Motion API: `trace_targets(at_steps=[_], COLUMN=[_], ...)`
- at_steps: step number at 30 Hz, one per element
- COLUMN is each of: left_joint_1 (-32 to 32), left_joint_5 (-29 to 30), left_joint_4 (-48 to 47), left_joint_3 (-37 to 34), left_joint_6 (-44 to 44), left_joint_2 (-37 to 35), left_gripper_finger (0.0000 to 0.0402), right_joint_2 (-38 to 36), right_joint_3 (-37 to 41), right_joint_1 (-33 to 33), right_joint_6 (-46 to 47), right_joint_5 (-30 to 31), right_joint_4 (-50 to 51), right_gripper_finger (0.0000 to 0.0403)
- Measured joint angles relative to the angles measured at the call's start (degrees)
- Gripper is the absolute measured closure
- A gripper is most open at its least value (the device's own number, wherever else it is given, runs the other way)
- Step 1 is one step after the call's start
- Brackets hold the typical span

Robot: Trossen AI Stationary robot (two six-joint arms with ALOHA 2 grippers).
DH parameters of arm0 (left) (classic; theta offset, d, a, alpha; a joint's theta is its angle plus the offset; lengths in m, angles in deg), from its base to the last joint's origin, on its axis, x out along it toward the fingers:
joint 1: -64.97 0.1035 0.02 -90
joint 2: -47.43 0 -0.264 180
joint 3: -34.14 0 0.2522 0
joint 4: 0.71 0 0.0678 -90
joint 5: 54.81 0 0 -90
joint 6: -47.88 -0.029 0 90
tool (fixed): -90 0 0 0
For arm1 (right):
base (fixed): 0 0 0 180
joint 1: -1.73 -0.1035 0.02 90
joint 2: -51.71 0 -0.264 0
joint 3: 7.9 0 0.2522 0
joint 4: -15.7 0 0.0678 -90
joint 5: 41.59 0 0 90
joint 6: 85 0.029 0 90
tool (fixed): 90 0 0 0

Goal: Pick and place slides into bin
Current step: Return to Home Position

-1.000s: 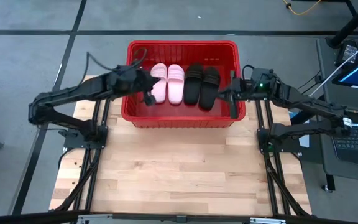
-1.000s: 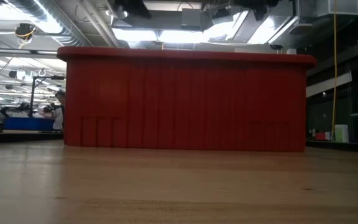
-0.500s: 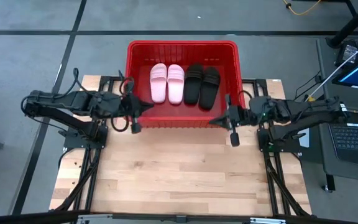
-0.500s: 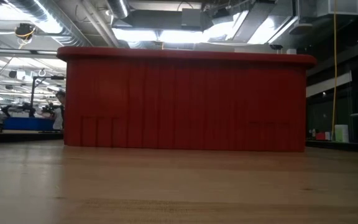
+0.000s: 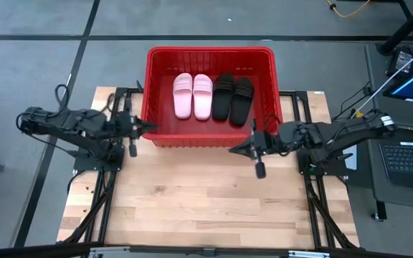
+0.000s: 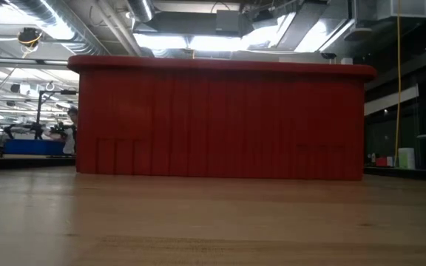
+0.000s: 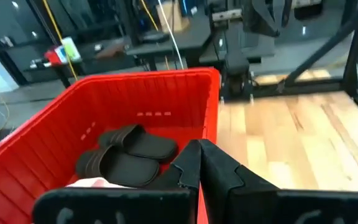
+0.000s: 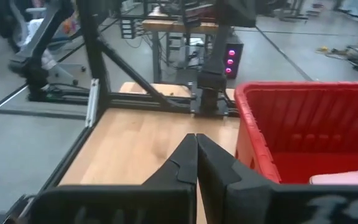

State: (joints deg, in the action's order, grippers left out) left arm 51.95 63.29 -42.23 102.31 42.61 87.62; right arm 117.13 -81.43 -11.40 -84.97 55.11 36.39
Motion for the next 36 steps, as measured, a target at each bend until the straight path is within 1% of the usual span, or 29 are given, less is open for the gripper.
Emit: trace_targets(at_steps=[2,4,8,11,13,17,20,23,25,26,29,32,33,36], left_joint_1=[0.03,0.03,0.03,0.05,0.05,0.07,0.53,1.99,3.60,4.52,8.18,12.56,13.95,17.05], left_joint_5=[-0.22,-1.46,-2.08,-1.71,-1.65,-0.88,-0.70,-0.75,-0.94,-1.81,-7.89,-8.76,-10.06,-18.16], left_joint_4=[4.07,10.12,22.86,27.26,30.11,36.19,41.51,46.01,46.36,45.72,45.21,44.87,44.56,43.27], left_joint_3=[-5.67,-11.11,-21.09,-27.17,-31.13,-38.68,-43.09,-45.87,-46.34,-46.38,-46.42,-46.42,-46.42,-46.42], left_joint_6=[0.02,-0.58,-4.94,-4.72,-4.48,-3.02,-2.79,-3.32,-4.00,-3.96,-4.00,-3.56,-2.58,-0.19], left_joint_2=[-5.32,-10.62,-20.40,-25.88,-27.98,-28.70,-28.72,-28.87,-28.90,-28.89,-28.85,-28.85,-28.86,-28.85], left_gripper_finger=[0.0401,0.0400,0.0400,0.0400,0.0400,0.0400,0.0400,0.0401,0.0400,0.0400,0.0401,0.0400,0.0400,0.0401], right_joint_2=[1.35,2.69,5.19,6.87,7.61,8.86,9.48,9.93,9.98,9.98,9.98,9.98,9.98,9.98], right_joint_3=[0.00,0.00,0.00,0.00,0.00,0.00,0.00,0.00,0.00,0.00,0.00,0.00,0.00,0.00], right_joint_1=[0.13,0.26,0.24,0.24,0.24,0.24,0.24,0.24,0.24,0.24,0.24,0.24,0.24,0.22], right_joint_6=[1.02,1.15,1.23,1.26,1.14,1.31,1.38,1.31,1.54,2.12,4.06,4.26,4.35,4.99], right_joint_5=[0.97,1.25,1.27,1.27,1.29,1.38,1.38,1.38,1.38,1.38,1.38,1.36,1.37,1.36], right_joint_4=[-1.55,-3.18,-7.07,-9.73,-10.62,-12.30,-14.15,-15.72,-16.07,-16.27,-16.22,-16.29,-16.29,-16.27], right_gripper_finger=[0.0394,0.0394,0.0394,0.0393,0.0393,0.0393,0.0393,0.0393,0.0393,0.0393,0.0393,0.0393,0.0393,0.0393])
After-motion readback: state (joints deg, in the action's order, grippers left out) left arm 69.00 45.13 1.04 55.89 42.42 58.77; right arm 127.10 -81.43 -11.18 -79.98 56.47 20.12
